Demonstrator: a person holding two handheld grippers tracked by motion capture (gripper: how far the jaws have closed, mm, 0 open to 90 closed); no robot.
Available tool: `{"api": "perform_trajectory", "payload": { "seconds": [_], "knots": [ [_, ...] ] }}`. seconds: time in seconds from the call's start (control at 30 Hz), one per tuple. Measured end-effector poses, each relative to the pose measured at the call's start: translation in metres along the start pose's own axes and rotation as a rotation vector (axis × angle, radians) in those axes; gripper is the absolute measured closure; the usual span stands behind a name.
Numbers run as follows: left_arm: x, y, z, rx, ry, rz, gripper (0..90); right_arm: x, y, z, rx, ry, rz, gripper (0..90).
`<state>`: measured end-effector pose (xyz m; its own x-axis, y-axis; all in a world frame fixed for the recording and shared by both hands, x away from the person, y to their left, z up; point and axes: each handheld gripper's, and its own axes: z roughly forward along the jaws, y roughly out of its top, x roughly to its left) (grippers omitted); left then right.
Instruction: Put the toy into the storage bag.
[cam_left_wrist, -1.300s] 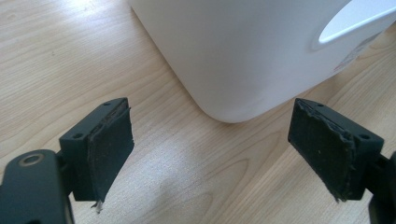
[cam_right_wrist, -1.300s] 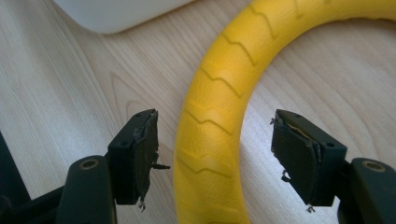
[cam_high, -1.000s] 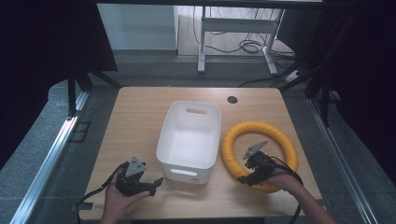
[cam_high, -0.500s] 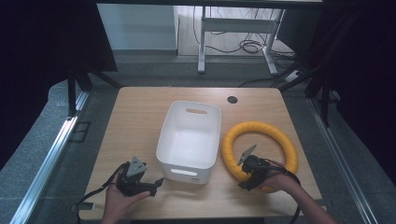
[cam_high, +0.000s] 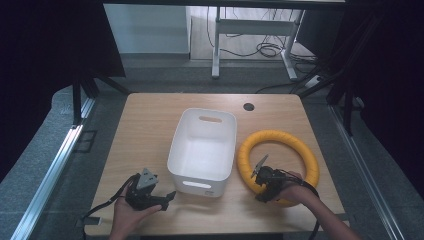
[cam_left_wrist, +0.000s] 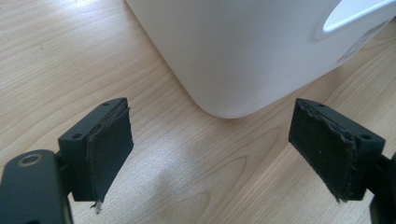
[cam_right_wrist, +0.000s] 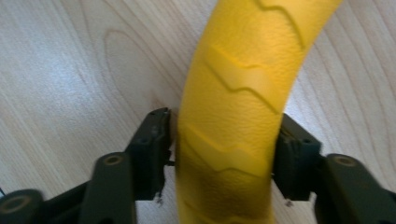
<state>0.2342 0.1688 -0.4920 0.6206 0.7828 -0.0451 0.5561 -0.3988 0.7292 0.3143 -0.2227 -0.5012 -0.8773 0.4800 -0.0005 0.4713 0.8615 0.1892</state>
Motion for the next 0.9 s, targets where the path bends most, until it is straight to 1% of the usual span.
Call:
{"api": "perform_trajectory", "payload": {
  "seconds": [0.03, 0.07, 0.13, 0.17, 0.2, 0.23, 0.27, 0.33, 0.43, 0.47, 0.53, 0.67, 0.9],
  "knots": [
    [0.0, 0.0, 0.0, 0.0, -0.001, 0.0, 13.7, -0.002, 0.001, 0.0, 0.004, 0.001, 0.001, 49.3],
    [0.0, 0.0, 0.0, 0.001, -0.001, 0.001, 13.7, -0.003, 0.001, -0.001, 0.011, 0.002, 0.014, 49.3],
    [0.0, 0.0, 0.0, 0.001, -0.001, 0.001, 13.7, -0.004, 0.003, -0.001, 0.026, 0.01, 0.004, 49.6],
    [0.0, 0.0, 0.0, 0.001, -0.001, 0.001, 13.7, -0.004, 0.004, 0.0, 0.029, 0.012, 0.007, 49.8],
    [0.0, 0.0, 0.0, 0.001, -0.001, 0.001, 13.7, -0.003, 0.005, -0.001, 0.043, 0.008, 0.008, 49.9],
    [0.0, 0.0, 0.0, 0.001, -0.001, 0.001, 13.7, -0.004, 0.005, -0.001, 0.045, 0.014, 0.006, 50.0],
    [0.0, 0.0, 0.0, 0.001, 0.0, 0.001, 13.7, -0.005, 0.005, -0.001, 0.041, 0.021, 0.013, 50.2],
    [0.0, 0.0, 0.0, 0.002, -0.001, 0.002, 13.7, -0.008, 0.003, -0.002, 0.025, 0.042, 0.02, 50.4],
    [0.0, 0.0, 0.0, 0.0, 0.001, 0.0, 13.7, -0.012, 0.0, -0.004, -0.007, 0.068, 0.034, 50.6],
    [0.0, 0.0, 0.0, 0.001, 0.002, 0.0, 13.7, -0.013, -0.001, -0.006, -0.029, 0.085, 0.044, 50.6],
    [0.0, 0.0, 0.0, 0.001, 0.001, -0.001, 13.7, -0.016, -0.002, -0.011, -0.061, 0.101, 0.063, 50.7],
    [0.0, 0.0, 0.0, 0.003, 0.001, 0.0, 13.6, -0.025, -0.005, -0.023, -0.143, 0.155, 0.097, 50.6],
    [0.0, 0.0, 0.0, 0.002, 0.002, 0.0, 13.6, -0.038, -0.01, -0.042, -0.252, 0.22, 0.137, 50.6]
  ]
}}
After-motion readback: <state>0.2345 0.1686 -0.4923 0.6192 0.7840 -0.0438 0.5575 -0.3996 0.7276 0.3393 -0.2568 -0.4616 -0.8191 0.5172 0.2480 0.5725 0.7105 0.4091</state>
